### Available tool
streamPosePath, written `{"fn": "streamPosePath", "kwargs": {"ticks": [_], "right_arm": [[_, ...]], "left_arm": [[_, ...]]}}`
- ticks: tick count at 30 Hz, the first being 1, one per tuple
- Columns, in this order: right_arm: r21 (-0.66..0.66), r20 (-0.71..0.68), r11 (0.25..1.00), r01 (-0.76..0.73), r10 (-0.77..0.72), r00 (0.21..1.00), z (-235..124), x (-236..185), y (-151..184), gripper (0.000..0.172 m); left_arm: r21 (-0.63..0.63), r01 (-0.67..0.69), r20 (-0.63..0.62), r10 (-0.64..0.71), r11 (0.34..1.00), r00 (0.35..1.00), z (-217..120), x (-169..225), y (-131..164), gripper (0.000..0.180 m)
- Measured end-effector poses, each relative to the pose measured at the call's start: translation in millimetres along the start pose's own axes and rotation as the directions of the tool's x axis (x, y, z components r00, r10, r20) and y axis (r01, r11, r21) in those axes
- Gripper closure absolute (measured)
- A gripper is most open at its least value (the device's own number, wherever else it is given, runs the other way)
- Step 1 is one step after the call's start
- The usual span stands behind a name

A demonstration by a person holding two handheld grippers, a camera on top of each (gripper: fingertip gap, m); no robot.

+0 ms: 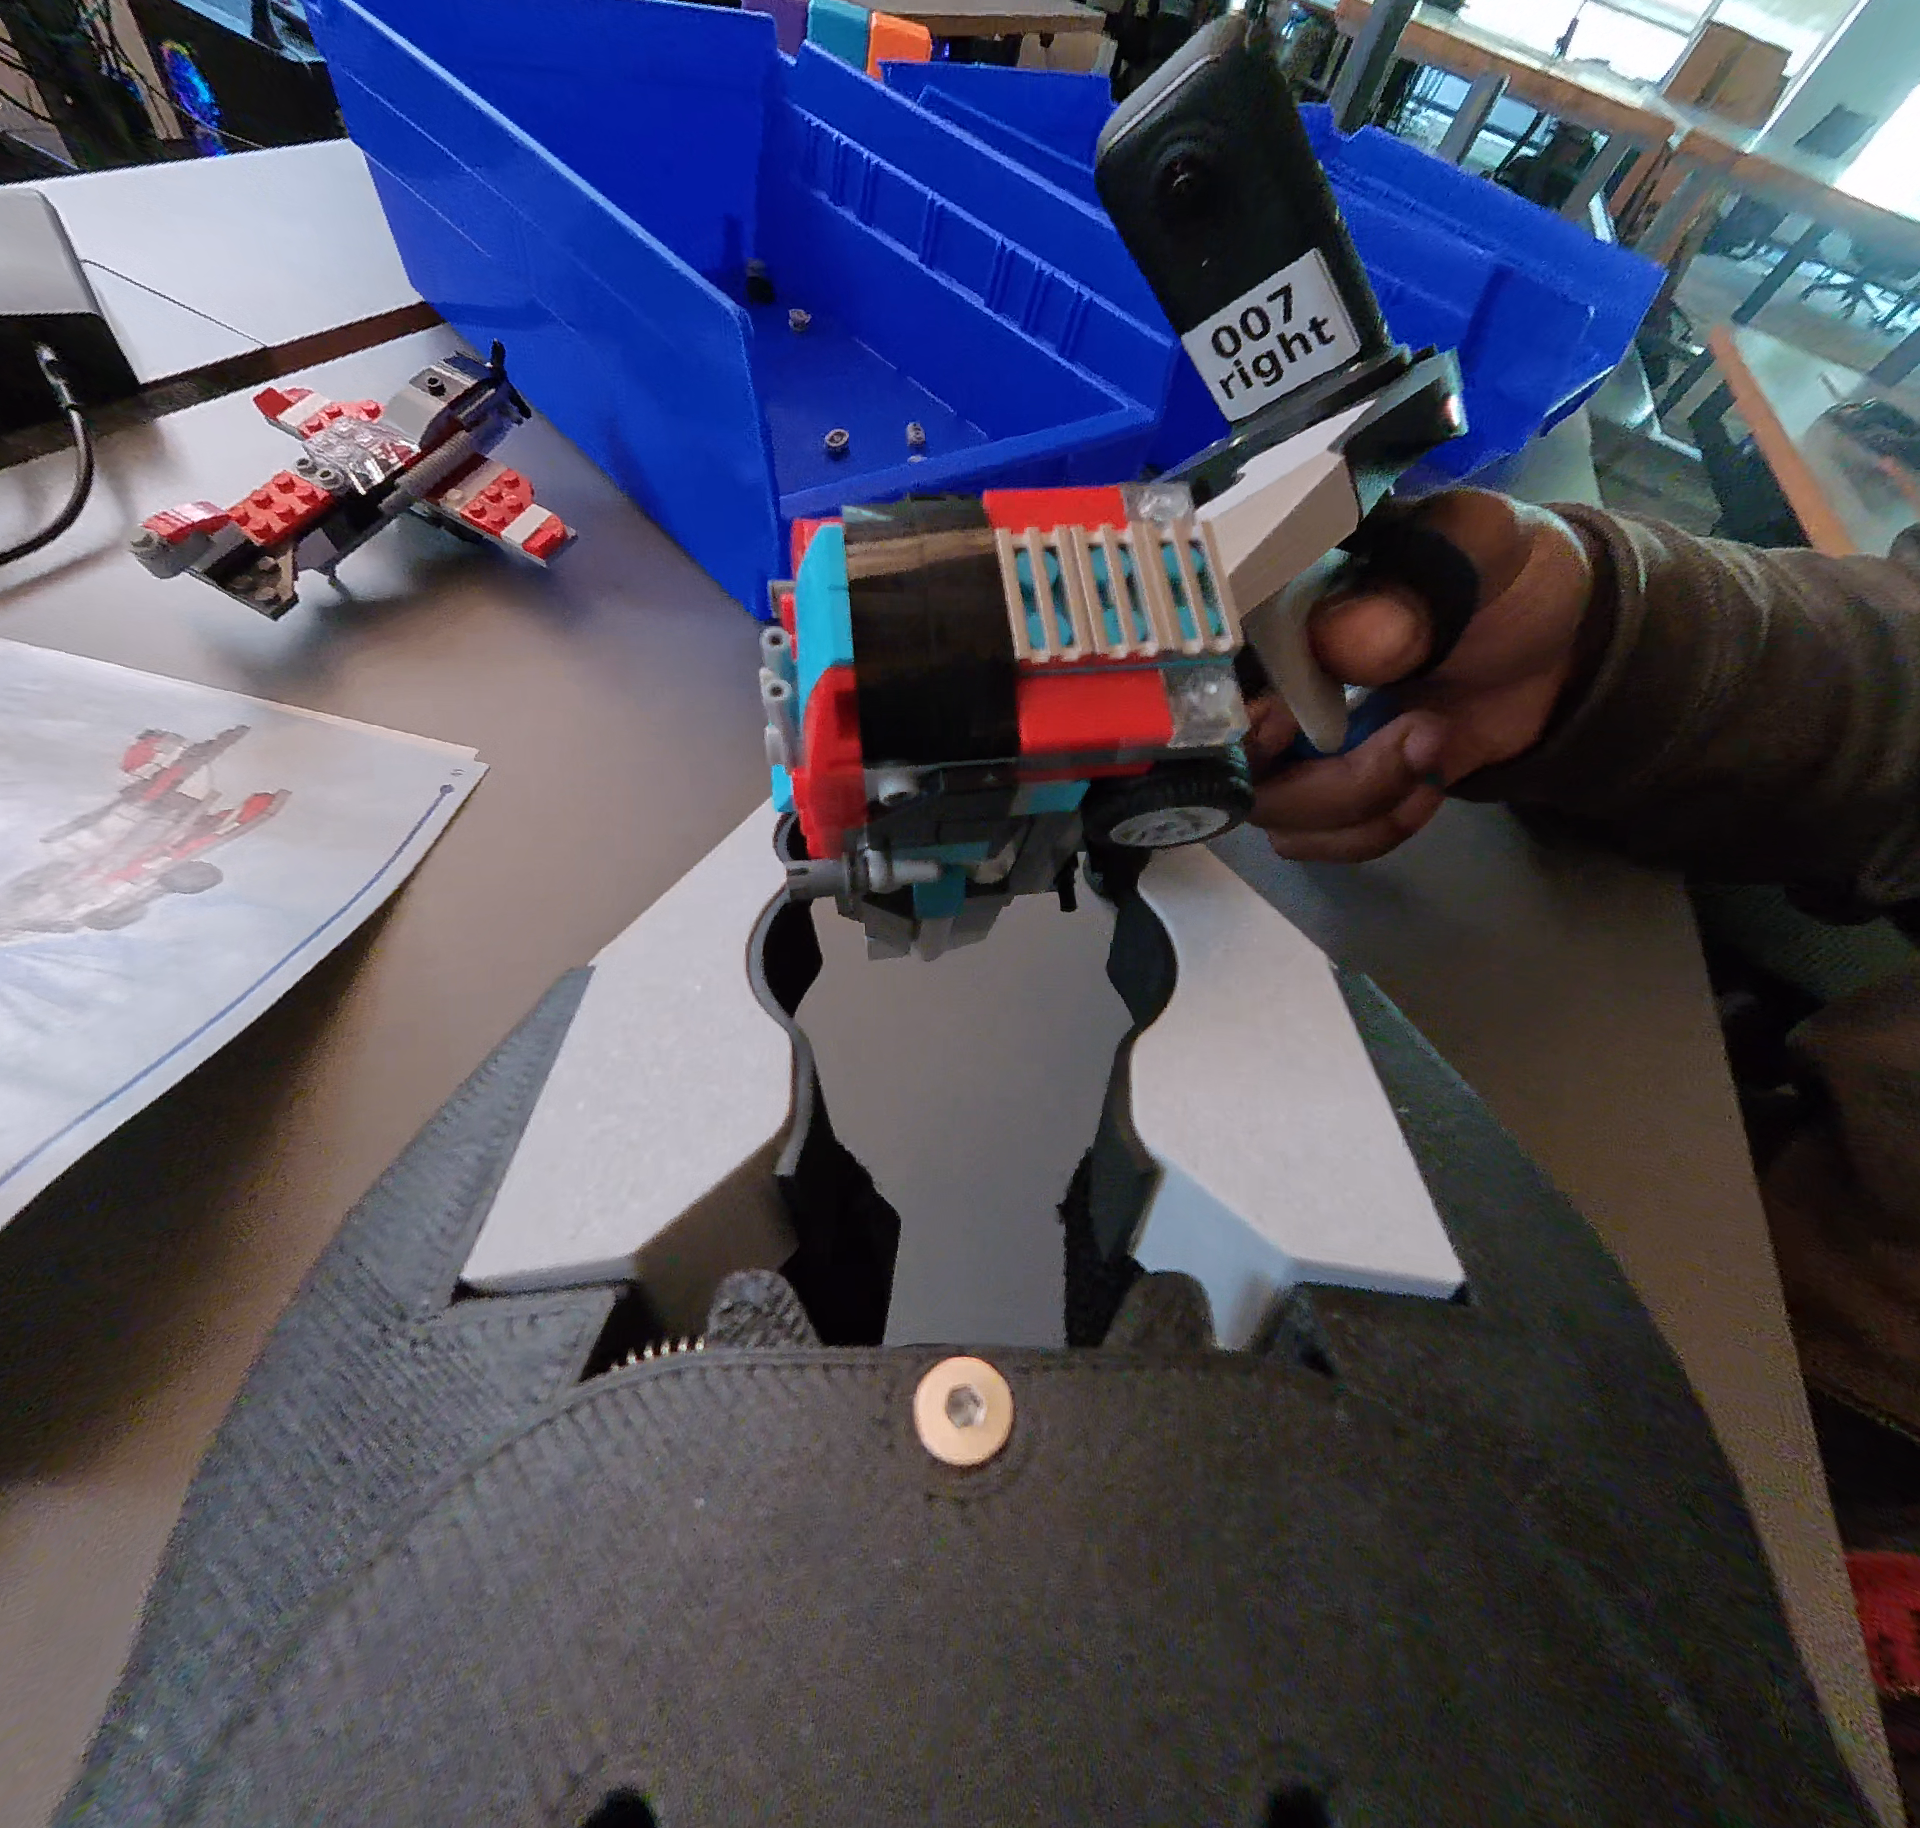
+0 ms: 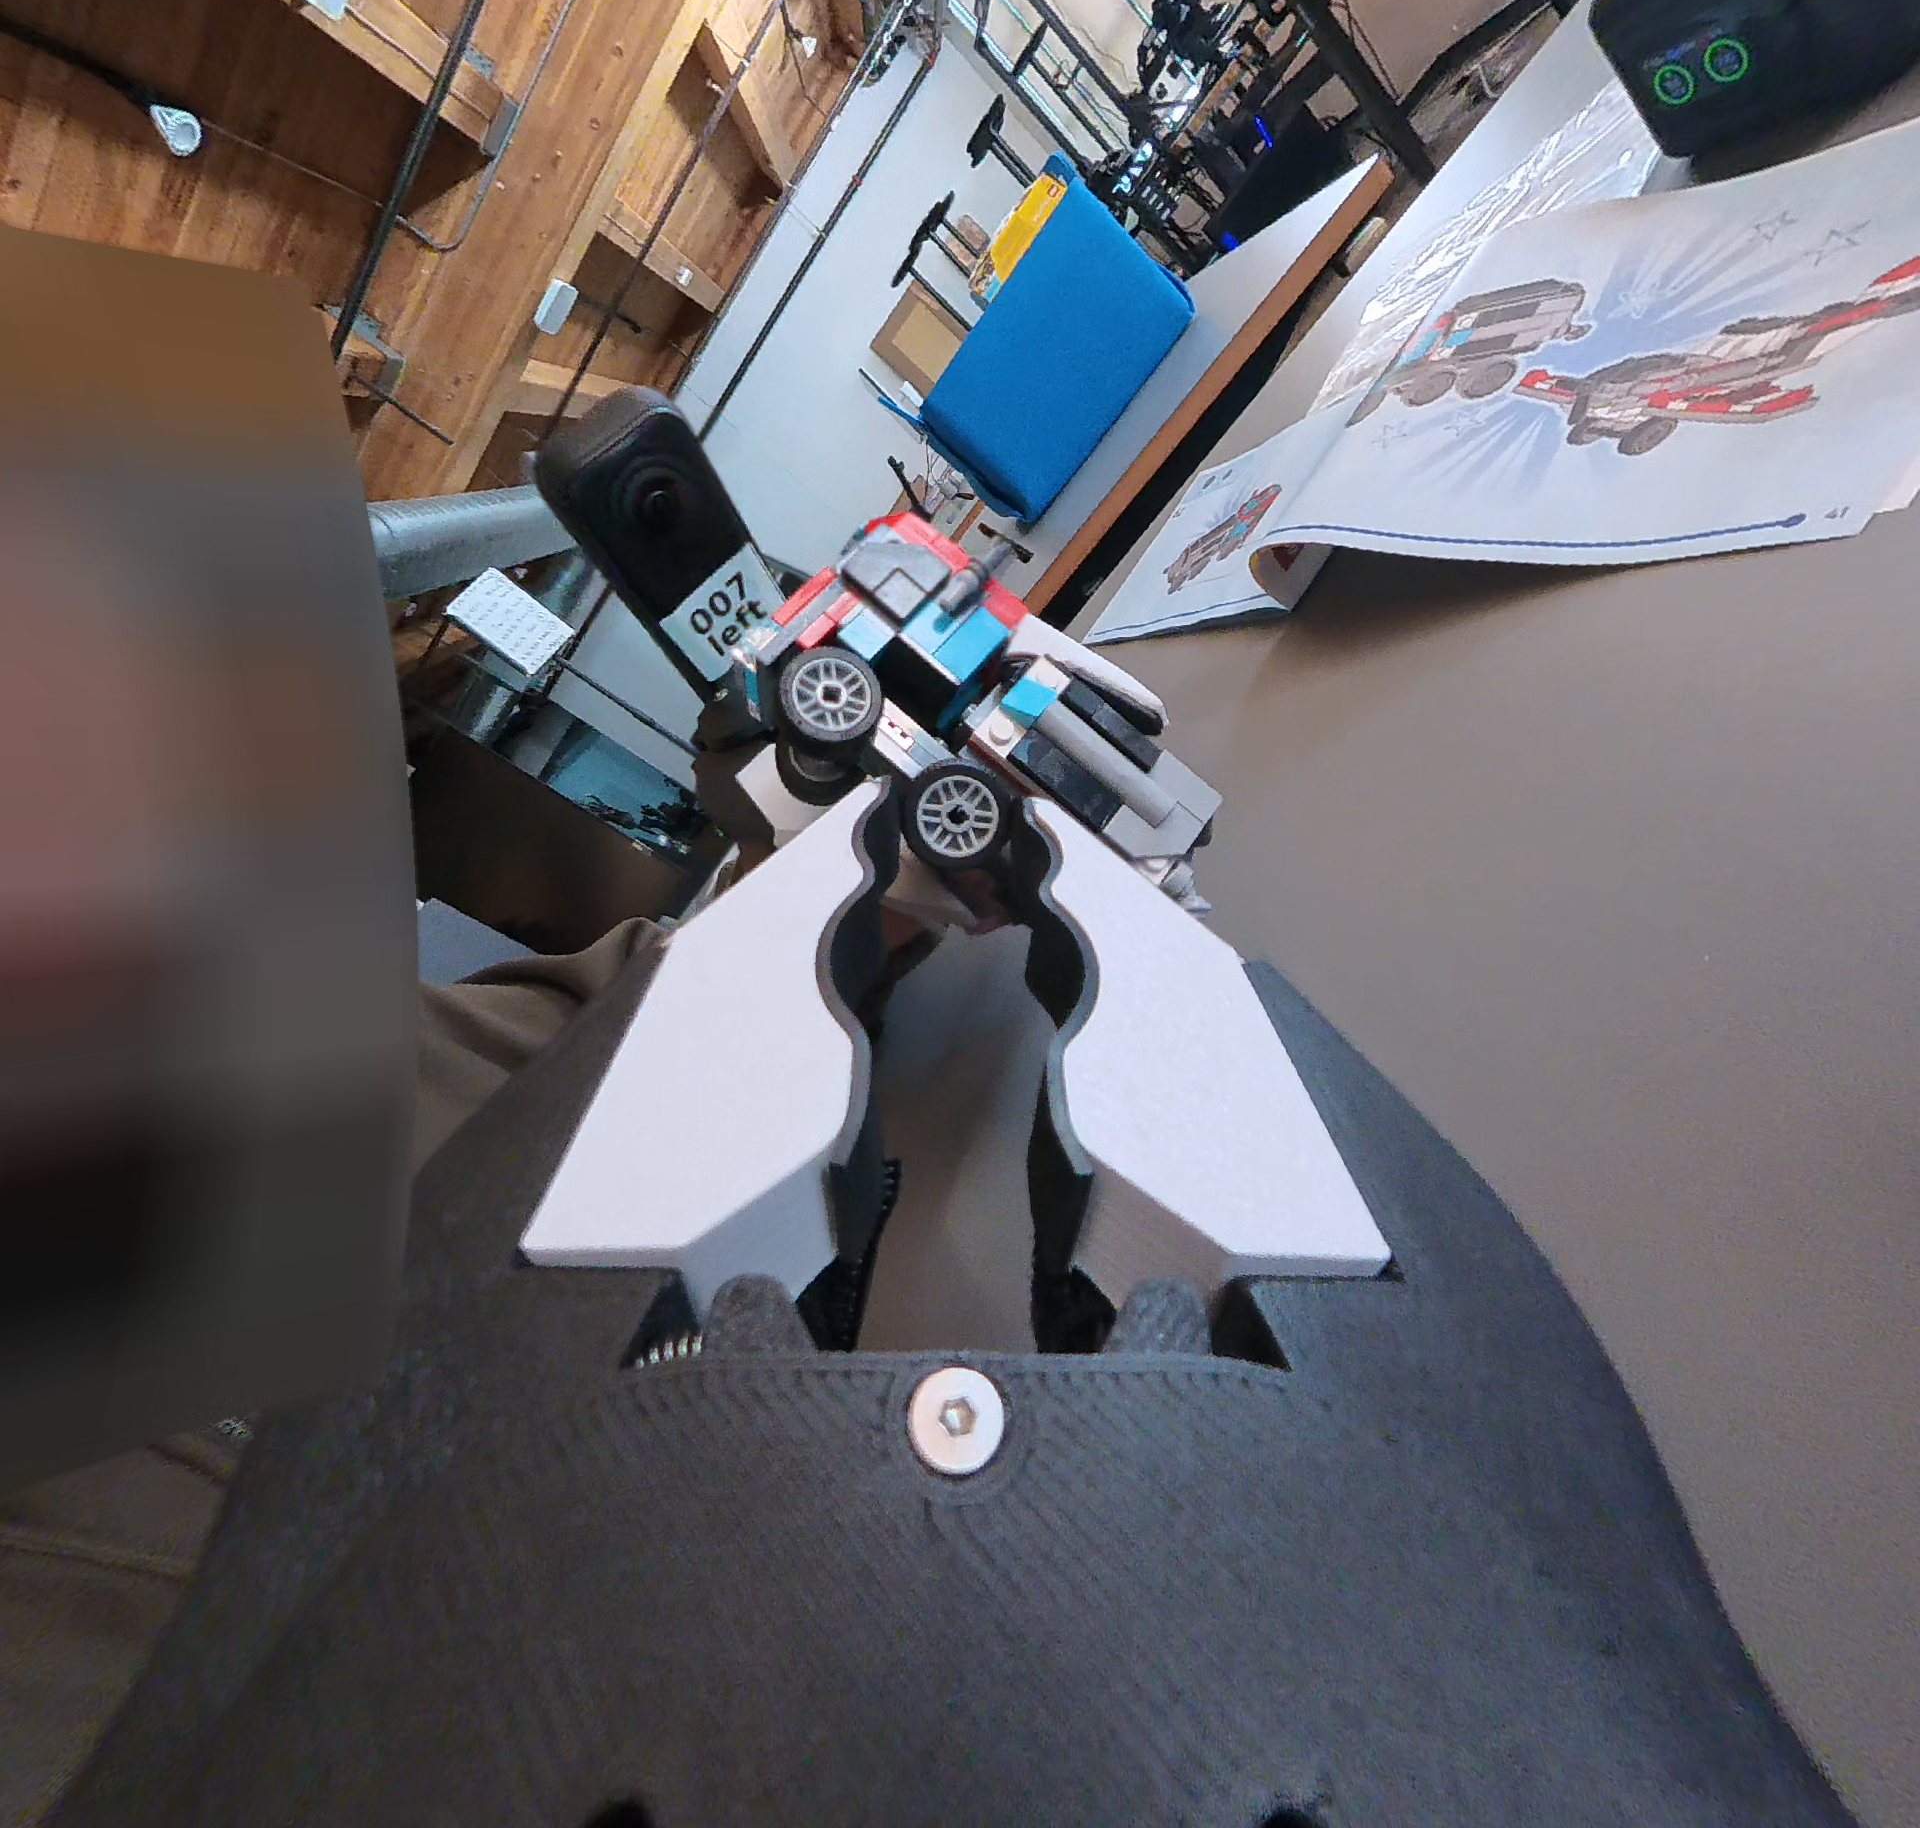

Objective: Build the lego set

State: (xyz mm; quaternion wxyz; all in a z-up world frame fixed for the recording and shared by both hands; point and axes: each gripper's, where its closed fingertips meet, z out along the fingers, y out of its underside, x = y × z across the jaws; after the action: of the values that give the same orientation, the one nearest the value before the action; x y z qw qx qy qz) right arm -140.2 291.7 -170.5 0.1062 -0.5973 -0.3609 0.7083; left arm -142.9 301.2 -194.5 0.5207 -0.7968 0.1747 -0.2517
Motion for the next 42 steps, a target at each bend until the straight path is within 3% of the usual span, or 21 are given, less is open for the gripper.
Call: {"fn": "streamPosePath", "kwargs": {"ticks": [21,35,42], "right_arm": [[-0.048,-0.059,0.995,-0.083,0.08,0.995,-0.2,11.7,10.2,0.15],[-0.138,-0.025,0.99,-0.013,0.01,1.0,0.2,4.6,18.7,0.151],[-0.128,-0.042,0.992,0.003,-0.008,0.999,1.0,6.2,17.2,0.15]], "left_arm": [[-0.097,-0.196,0.081,0.204,0.976,0.976,1.6,-6.2,9.0,0.126],[-0.099,-0.18,-0.038,0.177,0.979,0.983,1.5,4.2,12.7,0.126],[-0.089,-0.141,-0.037,0.139,0.986,0.99,2.2,2.8,12.6,0.126]]}}
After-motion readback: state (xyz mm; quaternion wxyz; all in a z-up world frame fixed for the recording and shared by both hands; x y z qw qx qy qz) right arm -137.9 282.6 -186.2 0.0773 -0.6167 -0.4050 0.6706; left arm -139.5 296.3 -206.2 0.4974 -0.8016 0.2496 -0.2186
